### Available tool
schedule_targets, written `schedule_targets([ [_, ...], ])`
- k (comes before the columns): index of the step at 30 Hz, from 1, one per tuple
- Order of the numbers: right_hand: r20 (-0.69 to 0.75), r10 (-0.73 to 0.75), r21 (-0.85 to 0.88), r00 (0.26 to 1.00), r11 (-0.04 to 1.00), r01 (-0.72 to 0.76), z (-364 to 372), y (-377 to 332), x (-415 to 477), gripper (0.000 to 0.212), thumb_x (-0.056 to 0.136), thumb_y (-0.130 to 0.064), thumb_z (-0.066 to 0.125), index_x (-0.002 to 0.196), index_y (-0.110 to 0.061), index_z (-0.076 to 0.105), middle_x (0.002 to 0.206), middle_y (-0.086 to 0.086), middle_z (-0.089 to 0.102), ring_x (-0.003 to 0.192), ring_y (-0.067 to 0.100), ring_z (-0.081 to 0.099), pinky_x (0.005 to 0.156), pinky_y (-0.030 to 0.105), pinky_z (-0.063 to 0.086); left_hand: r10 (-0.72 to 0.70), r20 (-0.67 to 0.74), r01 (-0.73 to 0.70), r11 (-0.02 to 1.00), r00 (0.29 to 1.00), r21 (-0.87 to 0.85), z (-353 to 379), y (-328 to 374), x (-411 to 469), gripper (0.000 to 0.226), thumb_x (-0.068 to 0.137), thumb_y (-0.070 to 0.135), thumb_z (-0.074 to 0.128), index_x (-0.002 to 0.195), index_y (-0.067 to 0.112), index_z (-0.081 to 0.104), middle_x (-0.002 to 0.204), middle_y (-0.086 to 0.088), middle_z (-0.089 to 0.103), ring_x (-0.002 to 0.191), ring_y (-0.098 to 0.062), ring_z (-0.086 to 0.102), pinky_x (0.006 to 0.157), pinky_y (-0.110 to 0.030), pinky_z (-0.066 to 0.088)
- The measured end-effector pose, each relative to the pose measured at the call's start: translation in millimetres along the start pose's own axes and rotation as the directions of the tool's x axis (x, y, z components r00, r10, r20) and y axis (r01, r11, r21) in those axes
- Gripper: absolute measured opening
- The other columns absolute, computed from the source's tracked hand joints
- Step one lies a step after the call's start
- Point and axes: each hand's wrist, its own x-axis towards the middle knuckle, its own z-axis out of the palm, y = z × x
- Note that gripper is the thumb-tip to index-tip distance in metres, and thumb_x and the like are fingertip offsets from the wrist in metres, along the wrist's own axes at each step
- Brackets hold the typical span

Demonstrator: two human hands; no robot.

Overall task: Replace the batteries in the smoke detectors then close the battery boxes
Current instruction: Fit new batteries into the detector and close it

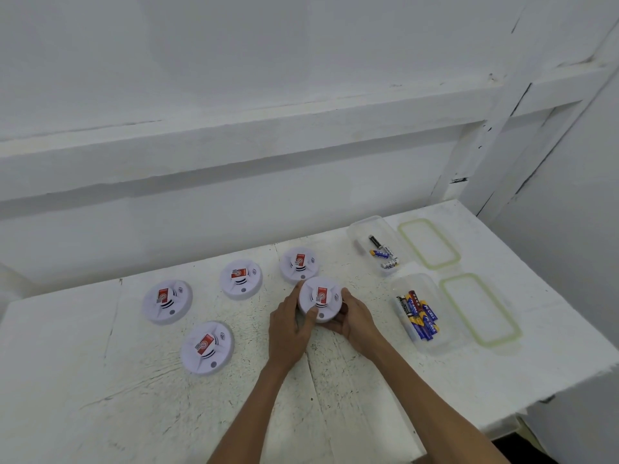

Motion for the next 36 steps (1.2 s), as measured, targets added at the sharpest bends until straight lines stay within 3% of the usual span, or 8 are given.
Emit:
schedule_targets([
  [7,0.013,-0.004,-0.008,1.0,1.0,0.004,-1,-2,1,0.039,0.106,-0.035,0.04,0.126,-0.009,0.062,0.117,0.016,0.071,0.108,0.033,0.068,0.09,0.048,0.057,-0.009,0.001,0.009,1.0,1.0,-0.023,0,-3,1,0.066,0.088,0.05,0.072,0.147,0.028,0.051,0.138,0.018,0.061,0.123,0.002,0.059,0.099,-0.024,0.052],
  [11,0.051,-0.039,-0.016,0.998,0.999,0.04,-2,-3,-1,0.036,0.102,-0.03,0.052,0.129,-0.007,0.061,0.122,0.015,0.069,0.112,0.032,0.067,0.09,0.048,0.057,-0.02,0.019,0.021,0.999,1.0,-0.038,2,-6,2,0.075,0.085,0.052,0.075,0.149,0.022,0.049,0.142,0.011,0.06,0.126,-0.002,0.058,0.102,-0.033,0.054],
  [18,0.071,-0.113,-0.1,0.991,0.988,0.12,0,-1,-2,0.034,0.102,-0.031,0.05,0.131,-0.014,0.06,0.123,0.01,0.069,0.113,0.03,0.067,0.092,0.052,0.055,-0.031,0.011,0.032,0.999,0.999,-0.026,3,-8,2,0.079,0.087,0.059,0.069,0.15,0.017,0.047,0.145,0.008,0.058,0.129,-0.002,0.056,0.105,-0.038,0.053],
  [27,0.045,-0.139,-0.122,0.989,0.982,0.144,3,-1,-2,0.029,0.103,-0.028,0.05,0.126,-0.016,0.062,0.119,0.01,0.071,0.109,0.028,0.069,0.087,0.048,0.058,-0.043,0.006,0.043,0.999,0.999,0.002,4,-13,1,0.081,0.086,0.063,0.066,0.151,0.019,0.045,0.147,0.007,0.056,0.131,-0.004,0.054,0.107,-0.044,0.051],
  [36,0.037,-0.133,-0.136,0.99,0.981,0.136,4,-2,-3,0.028,0.103,-0.028,0.05,0.124,-0.016,0.063,0.118,0.01,0.071,0.108,0.028,0.069,0.087,0.048,0.059,-0.039,-0.002,0.039,0.999,0.999,0.009,5,-12,1,0.078,0.086,0.058,0.068,0.151,0.02,0.046,0.146,0.008,0.057,0.129,-0.001,0.055,0.106,-0.04,0.052],
])
